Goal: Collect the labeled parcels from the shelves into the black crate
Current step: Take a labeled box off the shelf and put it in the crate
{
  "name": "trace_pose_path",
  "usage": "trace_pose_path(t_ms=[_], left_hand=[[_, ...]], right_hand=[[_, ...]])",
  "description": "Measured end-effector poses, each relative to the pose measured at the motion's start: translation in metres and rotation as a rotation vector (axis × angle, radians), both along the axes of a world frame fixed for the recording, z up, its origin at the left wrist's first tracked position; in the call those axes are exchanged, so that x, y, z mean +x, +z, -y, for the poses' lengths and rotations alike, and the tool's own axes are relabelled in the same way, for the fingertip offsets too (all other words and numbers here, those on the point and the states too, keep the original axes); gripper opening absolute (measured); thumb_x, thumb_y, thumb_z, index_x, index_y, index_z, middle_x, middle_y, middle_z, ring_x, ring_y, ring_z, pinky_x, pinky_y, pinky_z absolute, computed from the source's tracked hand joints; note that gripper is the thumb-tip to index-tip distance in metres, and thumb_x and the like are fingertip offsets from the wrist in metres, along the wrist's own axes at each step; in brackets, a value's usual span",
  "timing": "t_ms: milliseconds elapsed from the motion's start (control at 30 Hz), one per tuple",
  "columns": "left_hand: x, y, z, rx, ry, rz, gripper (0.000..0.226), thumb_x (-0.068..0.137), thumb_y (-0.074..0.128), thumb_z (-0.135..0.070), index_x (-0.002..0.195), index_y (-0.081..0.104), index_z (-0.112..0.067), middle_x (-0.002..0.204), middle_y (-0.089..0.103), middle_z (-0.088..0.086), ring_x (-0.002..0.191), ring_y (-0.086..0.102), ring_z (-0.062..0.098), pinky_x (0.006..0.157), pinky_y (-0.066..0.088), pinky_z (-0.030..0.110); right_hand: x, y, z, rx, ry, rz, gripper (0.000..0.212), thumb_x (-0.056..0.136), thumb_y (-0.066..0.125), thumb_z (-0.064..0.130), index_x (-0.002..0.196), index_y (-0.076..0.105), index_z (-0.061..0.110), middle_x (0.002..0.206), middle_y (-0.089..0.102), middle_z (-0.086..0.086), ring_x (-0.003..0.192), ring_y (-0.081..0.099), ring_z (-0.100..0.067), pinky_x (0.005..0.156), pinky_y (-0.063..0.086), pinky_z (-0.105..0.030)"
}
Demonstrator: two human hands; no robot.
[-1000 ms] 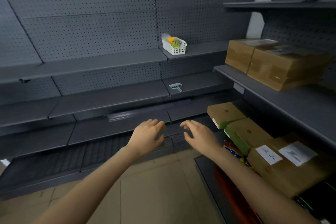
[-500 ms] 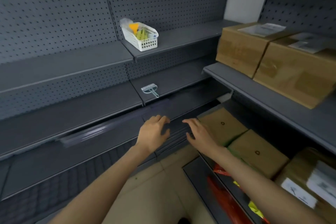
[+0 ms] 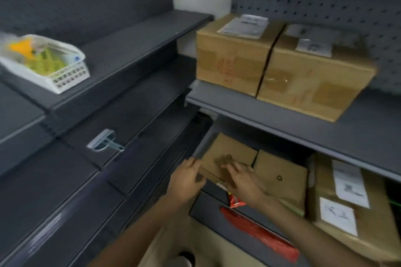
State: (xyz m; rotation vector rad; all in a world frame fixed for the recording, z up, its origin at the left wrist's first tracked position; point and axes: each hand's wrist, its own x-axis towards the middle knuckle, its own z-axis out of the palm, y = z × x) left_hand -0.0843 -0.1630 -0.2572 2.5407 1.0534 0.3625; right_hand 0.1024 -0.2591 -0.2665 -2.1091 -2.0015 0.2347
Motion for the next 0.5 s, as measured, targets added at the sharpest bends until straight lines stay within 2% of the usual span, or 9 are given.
trace_pose_path(t_ms=[67,133,200,267,433,500], left_hand=[[0.010,-0.008,-0.012,-0.043,-0.093,-0.021,0.040,0.083,0.058,-0.033,0.121,0.053,-0.021,0.119,0.054,-0.002,0.108,0.049,0.016,0.080,0.041,0.026],[0.015,-0.014,-0.026,-0.053,-0.183,-0.053,0.043,0.084,0.058,-0.033,0.125,0.049,-0.023,0.124,0.050,-0.004,0.113,0.046,0.015,0.086,0.040,0.026],[0.015,-0.018,-0.041,-0.046,-0.257,-0.078,0.044,0.086,0.057,-0.034,0.127,0.047,-0.025,0.128,0.047,-0.005,0.116,0.044,0.015,0.089,0.040,0.026],[0.013,-0.023,-0.057,-0.053,-0.295,-0.101,0.044,0.087,0.055,-0.036,0.129,0.044,-0.027,0.130,0.044,-0.006,0.118,0.042,0.014,0.091,0.040,0.027],[0.005,-0.031,-0.087,-0.065,-0.358,-0.115,0.048,0.087,0.056,-0.038,0.131,0.042,-0.025,0.133,0.044,-0.005,0.120,0.042,0.013,0.093,0.041,0.027],[0.001,-0.032,-0.095,-0.082,-0.347,-0.121,0.049,0.087,0.056,-0.039,0.131,0.042,-0.026,0.133,0.043,-0.006,0.120,0.042,0.013,0.093,0.041,0.026]], right_hand=[[0.006,-0.009,0.011,0.001,-0.085,0.020,0.058,0.080,0.050,0.044,0.131,0.051,0.018,0.128,0.056,-0.007,0.112,0.057,-0.029,0.097,0.043,-0.037],[0.007,-0.016,0.018,-0.027,-0.191,0.051,0.062,0.070,0.050,0.047,0.126,0.050,0.021,0.119,0.062,-0.005,0.099,0.065,-0.024,0.089,0.050,-0.036],[0.002,-0.024,0.020,-0.019,-0.279,0.059,0.063,0.062,0.067,0.047,0.116,0.047,0.023,0.110,0.065,-0.004,0.088,0.069,-0.023,0.079,0.054,-0.033],[-0.008,-0.034,0.015,-0.015,-0.345,0.028,0.073,0.055,0.084,0.043,0.114,0.047,0.020,0.107,0.064,-0.007,0.087,0.067,-0.027,0.072,0.056,-0.031],[-0.033,-0.044,-0.008,-0.050,-0.464,0.057,0.073,0.061,0.083,0.035,0.125,0.054,0.016,0.114,0.059,-0.007,0.103,0.059,-0.034,0.084,0.054,-0.037],[-0.040,-0.043,-0.015,-0.086,-0.457,0.048,0.075,0.066,0.079,0.031,0.132,0.049,0.014,0.120,0.056,-0.008,0.112,0.055,-0.036,0.092,0.050,-0.038]])
